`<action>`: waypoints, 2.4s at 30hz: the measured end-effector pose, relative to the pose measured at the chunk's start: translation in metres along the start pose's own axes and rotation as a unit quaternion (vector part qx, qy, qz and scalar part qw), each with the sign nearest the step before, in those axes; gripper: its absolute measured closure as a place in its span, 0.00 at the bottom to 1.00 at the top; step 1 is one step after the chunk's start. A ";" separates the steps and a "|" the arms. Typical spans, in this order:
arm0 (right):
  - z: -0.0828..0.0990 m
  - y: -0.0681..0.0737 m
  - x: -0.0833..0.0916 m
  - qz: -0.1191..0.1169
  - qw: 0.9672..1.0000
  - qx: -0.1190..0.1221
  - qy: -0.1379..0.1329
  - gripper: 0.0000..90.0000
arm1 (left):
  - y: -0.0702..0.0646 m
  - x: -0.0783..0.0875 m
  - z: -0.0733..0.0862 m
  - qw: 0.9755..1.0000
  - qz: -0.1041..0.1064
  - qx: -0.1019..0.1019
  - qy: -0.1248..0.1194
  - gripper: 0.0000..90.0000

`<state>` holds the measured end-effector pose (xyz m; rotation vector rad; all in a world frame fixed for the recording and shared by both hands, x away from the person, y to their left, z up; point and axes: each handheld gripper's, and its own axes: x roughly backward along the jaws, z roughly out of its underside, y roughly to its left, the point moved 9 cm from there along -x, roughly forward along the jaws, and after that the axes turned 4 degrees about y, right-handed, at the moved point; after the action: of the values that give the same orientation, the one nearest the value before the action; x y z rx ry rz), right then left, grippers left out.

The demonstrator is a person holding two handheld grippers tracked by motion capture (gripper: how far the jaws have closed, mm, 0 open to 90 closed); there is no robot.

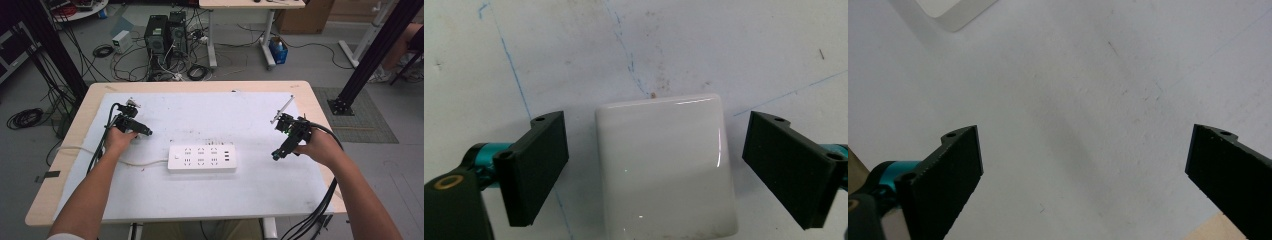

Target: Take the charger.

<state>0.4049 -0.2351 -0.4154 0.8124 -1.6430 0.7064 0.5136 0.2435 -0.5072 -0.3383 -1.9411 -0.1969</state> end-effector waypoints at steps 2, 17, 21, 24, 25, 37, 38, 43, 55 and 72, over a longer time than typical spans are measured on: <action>0.000 0.000 0.000 0.000 1.000 0.002 0.000 0.01 | 0.000 0.000 0.000 1.000 -0.002 0.000 -0.001 0.17; -0.001 0.001 -0.001 0.003 1.000 0.008 0.000 0.01 | -0.003 0.007 0.002 1.000 0.001 -0.023 -0.008 0.39; 0.000 0.001 0.000 0.002 1.000 0.010 0.000 0.01 | -0.003 0.008 0.003 1.000 0.000 -0.026 -0.008 0.45; 0.001 0.001 0.000 0.003 1.000 0.006 0.000 0.01 | -0.004 0.009 0.003 0.999 -0.008 -0.041 -0.012 0.47; 0.001 0.001 0.000 0.003 1.000 0.006 0.000 0.01 | -0.004 0.009 0.003 0.999 -0.008 -0.041 -0.012 0.47; 0.000 0.002 0.003 0.007 1.000 0.008 -0.007 0.01 | -0.015 0.041 -0.002 0.995 0.016 -0.074 -0.064 0.47; 0.000 0.003 0.003 0.007 1.000 0.009 -0.008 0.01 | -0.016 0.045 -0.001 0.995 0.018 -0.079 -0.066 0.47; -0.001 0.007 0.005 0.008 1.000 0.013 -0.009 0.02 | -0.020 0.063 0.000 0.992 0.029 -0.094 -0.084 0.47; -0.002 0.015 0.010 0.011 1.000 0.021 -0.013 0.02 | -0.043 0.108 0.004 0.976 0.074 -0.167 -0.115 0.47; -0.001 0.024 0.013 0.013 0.999 0.028 -0.013 0.02 | -0.087 0.158 0.010 0.946 0.130 -0.268 -0.131 0.47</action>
<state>0.3837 -0.2219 -0.4030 0.8455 -1.6666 0.7646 0.4200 0.1867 -0.3635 -1.0185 -2.0550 -0.5298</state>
